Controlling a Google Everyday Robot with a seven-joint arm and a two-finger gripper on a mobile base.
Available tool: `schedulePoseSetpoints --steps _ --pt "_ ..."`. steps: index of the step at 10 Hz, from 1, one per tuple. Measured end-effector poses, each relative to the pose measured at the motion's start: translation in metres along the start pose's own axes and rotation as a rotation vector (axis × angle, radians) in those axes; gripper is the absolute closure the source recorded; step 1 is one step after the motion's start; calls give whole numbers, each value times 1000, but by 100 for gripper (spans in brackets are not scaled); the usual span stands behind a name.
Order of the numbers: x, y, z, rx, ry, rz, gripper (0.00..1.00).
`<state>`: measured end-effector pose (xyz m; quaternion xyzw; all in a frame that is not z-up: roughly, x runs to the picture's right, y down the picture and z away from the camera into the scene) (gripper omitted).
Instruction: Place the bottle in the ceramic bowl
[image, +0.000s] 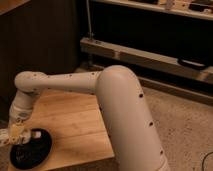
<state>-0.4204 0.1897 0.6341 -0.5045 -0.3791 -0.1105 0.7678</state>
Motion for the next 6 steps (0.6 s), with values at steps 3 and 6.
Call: schedulePoseSetpoints --steps 3,6 --pt "8 8 20 -64 18 26 30" --pt "27 32 27 -86 23 58 20"
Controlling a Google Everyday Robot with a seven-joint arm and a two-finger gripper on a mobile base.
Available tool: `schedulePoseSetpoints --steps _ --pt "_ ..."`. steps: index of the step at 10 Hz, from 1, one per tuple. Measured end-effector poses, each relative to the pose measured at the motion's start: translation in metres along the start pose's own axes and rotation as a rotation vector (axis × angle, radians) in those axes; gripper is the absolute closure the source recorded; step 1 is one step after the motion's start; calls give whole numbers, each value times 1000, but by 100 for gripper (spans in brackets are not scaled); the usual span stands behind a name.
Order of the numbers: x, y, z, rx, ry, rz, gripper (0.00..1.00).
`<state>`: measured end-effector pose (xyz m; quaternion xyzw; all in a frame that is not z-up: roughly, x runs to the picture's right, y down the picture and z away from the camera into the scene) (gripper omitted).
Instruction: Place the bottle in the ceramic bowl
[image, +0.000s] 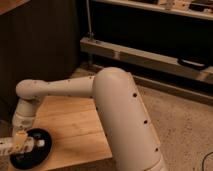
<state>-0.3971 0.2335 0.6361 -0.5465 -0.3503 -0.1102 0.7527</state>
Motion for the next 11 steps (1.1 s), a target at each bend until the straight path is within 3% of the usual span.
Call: schedulePoseSetpoints --steps 2,11 --pt "11 11 -1 7 -9 10 20" --pt "10 12 0 5 -9 5 20"
